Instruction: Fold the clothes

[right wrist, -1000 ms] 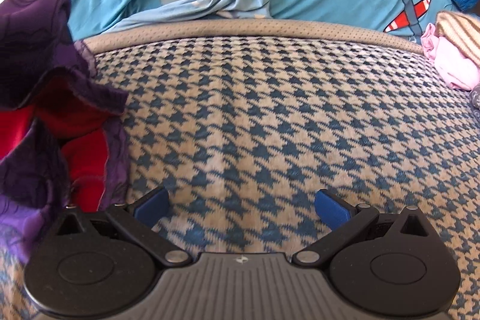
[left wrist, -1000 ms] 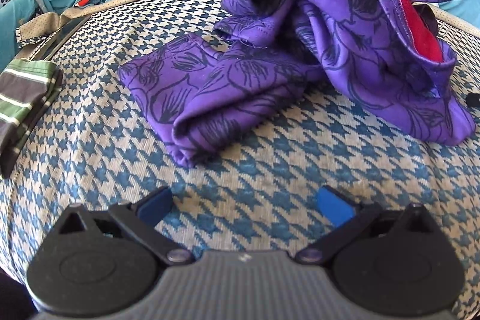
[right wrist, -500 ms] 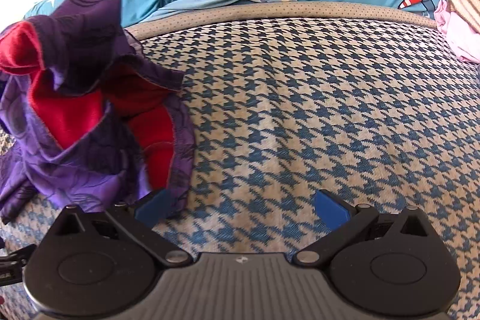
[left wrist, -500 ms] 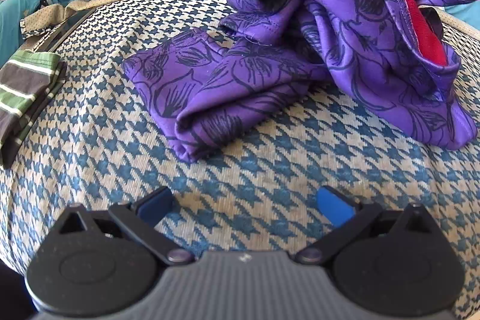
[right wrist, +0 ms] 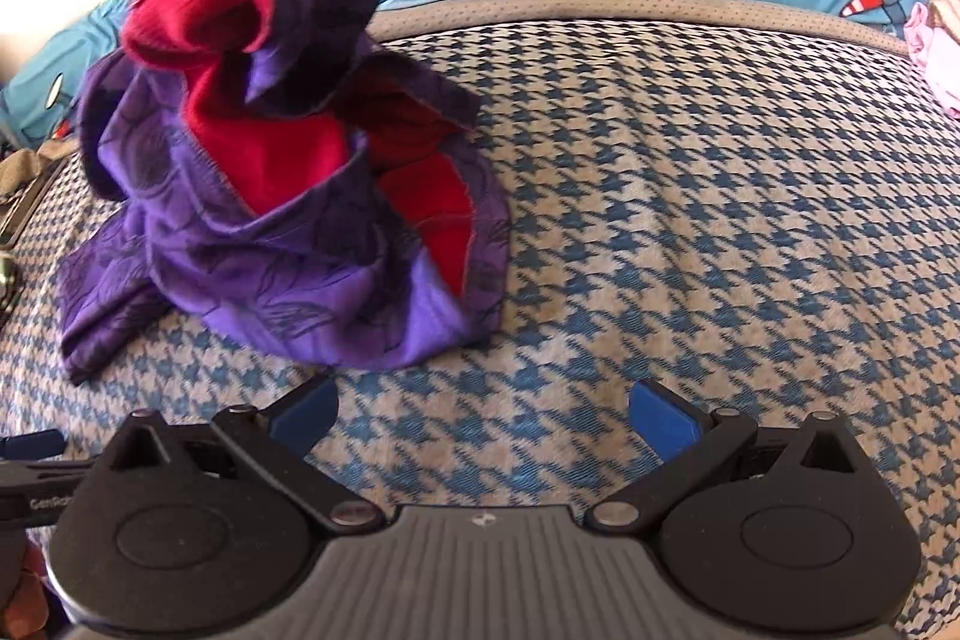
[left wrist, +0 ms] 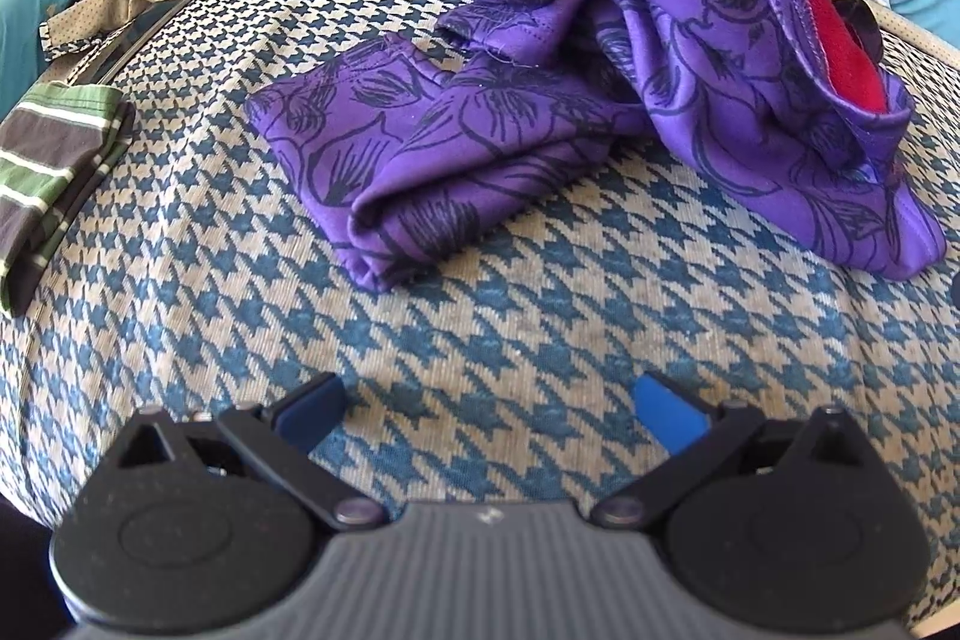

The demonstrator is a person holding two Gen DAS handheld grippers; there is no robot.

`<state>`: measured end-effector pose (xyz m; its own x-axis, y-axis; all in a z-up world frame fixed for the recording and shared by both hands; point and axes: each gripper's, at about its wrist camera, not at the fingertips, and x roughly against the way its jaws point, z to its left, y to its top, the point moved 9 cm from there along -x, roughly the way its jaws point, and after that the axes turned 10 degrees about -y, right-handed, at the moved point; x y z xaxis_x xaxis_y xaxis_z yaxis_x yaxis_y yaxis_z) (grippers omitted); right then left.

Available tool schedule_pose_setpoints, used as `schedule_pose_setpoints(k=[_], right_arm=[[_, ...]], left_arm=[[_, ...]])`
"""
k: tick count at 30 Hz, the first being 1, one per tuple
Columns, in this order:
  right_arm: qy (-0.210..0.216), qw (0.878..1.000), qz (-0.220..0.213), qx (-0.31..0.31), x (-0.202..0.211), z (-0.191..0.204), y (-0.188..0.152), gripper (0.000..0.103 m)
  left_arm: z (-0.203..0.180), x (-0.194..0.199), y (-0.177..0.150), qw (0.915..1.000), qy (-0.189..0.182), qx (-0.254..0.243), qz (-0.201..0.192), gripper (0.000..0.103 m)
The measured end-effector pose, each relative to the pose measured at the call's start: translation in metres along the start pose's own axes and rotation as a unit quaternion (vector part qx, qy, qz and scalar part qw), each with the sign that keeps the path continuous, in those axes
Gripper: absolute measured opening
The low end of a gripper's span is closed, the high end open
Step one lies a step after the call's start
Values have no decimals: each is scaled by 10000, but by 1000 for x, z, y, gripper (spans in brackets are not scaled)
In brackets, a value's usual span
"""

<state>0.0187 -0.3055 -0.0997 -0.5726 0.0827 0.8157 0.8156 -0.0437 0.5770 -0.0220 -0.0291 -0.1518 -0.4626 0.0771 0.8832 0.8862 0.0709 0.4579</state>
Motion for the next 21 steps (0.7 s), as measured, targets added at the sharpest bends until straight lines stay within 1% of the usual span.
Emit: schedule_pose_setpoints(k=[4, 13, 15, 21], right_arm=[[68, 9998, -7, 172, 2, 10, -7, 103], [128, 9997, -3, 214, 6, 15, -15, 103], [179, 9997, -28, 189, 7, 15, -14, 103], [111, 9998, -106, 148, 8, 14, -8, 103]], left_arm=[[-1, 2, -4, 10000, -24, 30, 57, 103], [-2, 5, -9, 9999, -11, 70, 143, 103], [-3, 5, -9, 9998, -6, 72, 160, 103], [-3, 6, -10, 9999, -22, 76, 150, 103]])
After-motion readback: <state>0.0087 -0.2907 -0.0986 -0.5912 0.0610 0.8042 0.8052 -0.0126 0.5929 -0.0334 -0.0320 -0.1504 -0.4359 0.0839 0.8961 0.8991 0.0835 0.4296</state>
